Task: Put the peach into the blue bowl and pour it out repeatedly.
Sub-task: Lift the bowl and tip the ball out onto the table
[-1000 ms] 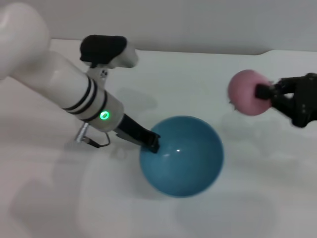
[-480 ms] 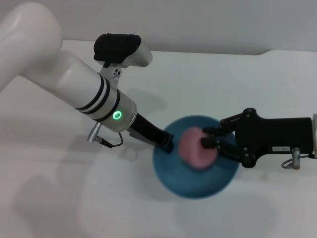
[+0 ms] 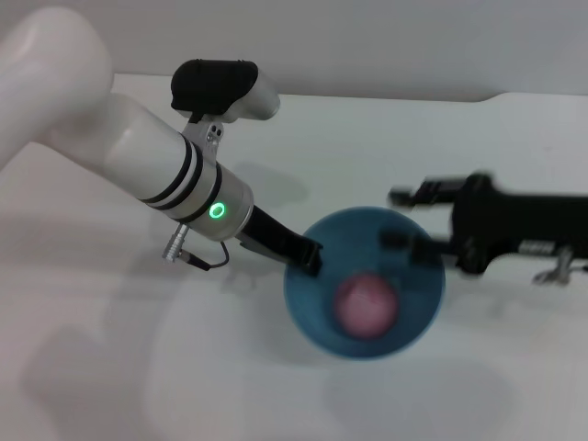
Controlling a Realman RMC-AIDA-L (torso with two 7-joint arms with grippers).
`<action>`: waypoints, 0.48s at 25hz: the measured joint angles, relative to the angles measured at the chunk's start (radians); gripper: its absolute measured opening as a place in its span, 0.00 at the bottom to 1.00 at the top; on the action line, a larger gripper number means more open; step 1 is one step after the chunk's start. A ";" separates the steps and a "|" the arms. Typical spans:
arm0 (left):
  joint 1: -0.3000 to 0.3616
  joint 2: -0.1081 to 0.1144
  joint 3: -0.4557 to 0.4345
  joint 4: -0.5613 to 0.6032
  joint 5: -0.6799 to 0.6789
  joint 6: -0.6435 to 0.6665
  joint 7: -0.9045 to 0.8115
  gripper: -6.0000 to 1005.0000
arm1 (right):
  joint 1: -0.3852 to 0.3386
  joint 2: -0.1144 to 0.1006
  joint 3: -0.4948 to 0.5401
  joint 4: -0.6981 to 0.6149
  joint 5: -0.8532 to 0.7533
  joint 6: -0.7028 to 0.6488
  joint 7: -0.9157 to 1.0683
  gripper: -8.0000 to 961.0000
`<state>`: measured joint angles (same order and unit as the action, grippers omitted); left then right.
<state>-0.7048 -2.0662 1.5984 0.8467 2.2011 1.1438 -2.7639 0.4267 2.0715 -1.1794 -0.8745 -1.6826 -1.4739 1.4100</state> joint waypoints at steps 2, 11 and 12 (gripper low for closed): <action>0.004 0.000 0.000 0.000 -0.002 -0.031 0.002 0.01 | -0.012 0.000 0.058 0.012 0.051 0.006 0.000 0.51; 0.092 0.000 0.052 0.023 -0.230 -0.363 0.183 0.01 | -0.061 -0.006 0.433 0.194 0.135 0.046 -0.008 0.54; 0.109 -0.001 0.057 0.029 -0.278 -0.408 0.246 0.01 | -0.071 -0.006 0.477 0.210 0.135 0.055 -0.008 0.54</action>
<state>-0.5955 -2.0670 1.6558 0.8761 1.9230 0.7357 -2.5181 0.3558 2.0652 -0.7025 -0.6643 -1.5478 -1.4187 1.4023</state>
